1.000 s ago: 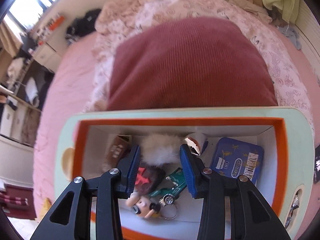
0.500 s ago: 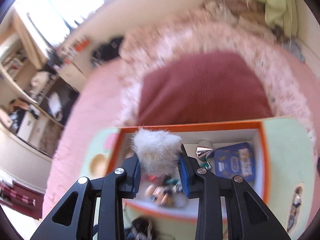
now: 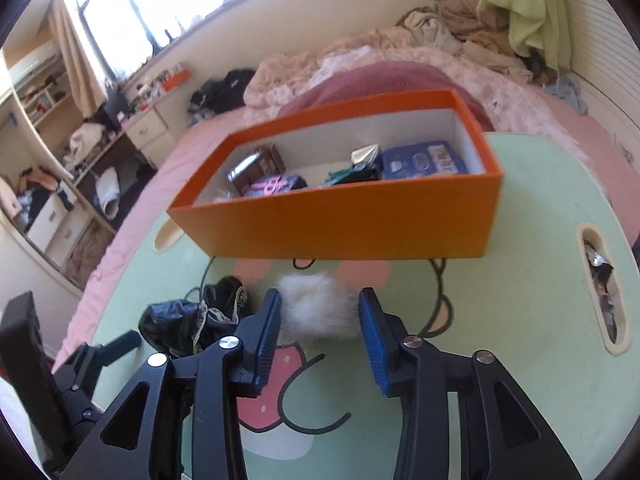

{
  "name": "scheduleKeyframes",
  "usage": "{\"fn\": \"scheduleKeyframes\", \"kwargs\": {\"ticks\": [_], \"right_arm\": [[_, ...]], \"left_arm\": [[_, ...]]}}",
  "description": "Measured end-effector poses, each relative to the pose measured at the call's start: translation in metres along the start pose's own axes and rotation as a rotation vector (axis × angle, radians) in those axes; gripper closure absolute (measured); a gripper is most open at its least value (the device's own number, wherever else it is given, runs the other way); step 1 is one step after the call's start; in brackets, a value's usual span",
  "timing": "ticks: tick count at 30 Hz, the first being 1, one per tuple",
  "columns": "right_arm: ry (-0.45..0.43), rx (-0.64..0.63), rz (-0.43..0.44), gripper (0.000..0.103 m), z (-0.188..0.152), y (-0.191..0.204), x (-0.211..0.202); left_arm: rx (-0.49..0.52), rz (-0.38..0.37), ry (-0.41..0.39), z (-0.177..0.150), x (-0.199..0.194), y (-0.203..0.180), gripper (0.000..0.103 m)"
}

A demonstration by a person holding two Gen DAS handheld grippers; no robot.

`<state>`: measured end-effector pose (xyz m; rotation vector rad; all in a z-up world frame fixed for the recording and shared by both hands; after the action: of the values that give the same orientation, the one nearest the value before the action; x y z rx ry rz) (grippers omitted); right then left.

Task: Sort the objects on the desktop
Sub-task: 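Grasp white fluffy pompom with right tool and set it on table, then grasp brown printed box in orange box with left tool, lift out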

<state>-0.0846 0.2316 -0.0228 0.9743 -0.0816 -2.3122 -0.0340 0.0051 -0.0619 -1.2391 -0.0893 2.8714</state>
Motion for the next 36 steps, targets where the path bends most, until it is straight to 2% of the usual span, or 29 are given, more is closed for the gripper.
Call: {"fn": "scheduleKeyframes", "kwargs": {"ticks": [2,3,7,8,9,11,13,24,29,31,34,35,36], "right_arm": [[-0.042,-0.031,-0.046,0.027,-0.002,-0.002,-0.02],[-0.034,-0.063,-0.056,0.027,-0.01,-0.001,-0.028],[0.108,-0.076,-0.097,0.027,-0.047,0.0,-0.018],[0.111,-0.083,-0.119,0.026,-0.049,-0.001,-0.014],[0.106,-0.107,-0.145,0.023,-0.05,0.0,-0.012],[0.141,-0.171,-0.182,0.009,-0.054,0.007,-0.002],[0.168,-0.232,-0.22,0.0,-0.061,0.015,0.005],[0.155,-0.216,-0.22,0.0,-0.065,0.01,0.006],[0.153,-0.216,-0.215,0.0,-0.063,0.01,0.003],[0.15,-0.215,-0.213,0.0,-0.064,0.009,0.002],[0.149,-0.216,-0.214,0.0,-0.063,0.011,0.001],[0.149,-0.216,-0.213,0.0,-0.063,0.011,0.001],[0.149,-0.216,-0.213,0.0,-0.063,0.011,0.001]], "left_arm": [[-0.001,-0.001,0.0,0.001,0.0,0.001,0.0],[-0.001,0.0,0.0,0.0,0.0,0.0,0.0],[-0.002,0.0,0.0,0.0,0.001,0.0,0.0],[0.0,0.001,0.003,0.0,0.001,0.0,0.0],[0.001,0.002,0.0,0.0,0.001,0.0,0.0],[-0.001,0.002,0.0,0.0,0.002,0.001,0.0],[-0.002,0.001,0.0,0.0,0.003,0.0,0.0],[-0.011,0.001,-0.003,-0.002,0.002,0.002,0.0],[-0.048,-0.063,-0.005,0.0,-0.011,0.01,0.0],[-0.026,-0.058,-0.055,0.013,-0.027,0.015,0.0],[0.008,-0.031,-0.211,0.061,-0.066,0.025,0.001],[0.014,-0.057,-0.232,0.074,-0.073,0.023,0.008],[0.031,-0.115,-0.236,0.091,-0.079,0.017,0.022]]}}
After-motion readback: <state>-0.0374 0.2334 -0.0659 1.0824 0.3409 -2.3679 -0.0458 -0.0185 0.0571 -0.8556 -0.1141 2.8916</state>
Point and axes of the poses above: each gripper's, at about its wrist camera, not at the fingertips, and x roughly the way its jaws point, y to its left, z to its top, the point moved 8 cm from there along x, roughly the way its jaws point, and after that the axes turned 6 degrees about -y, right-handed, at the moved point
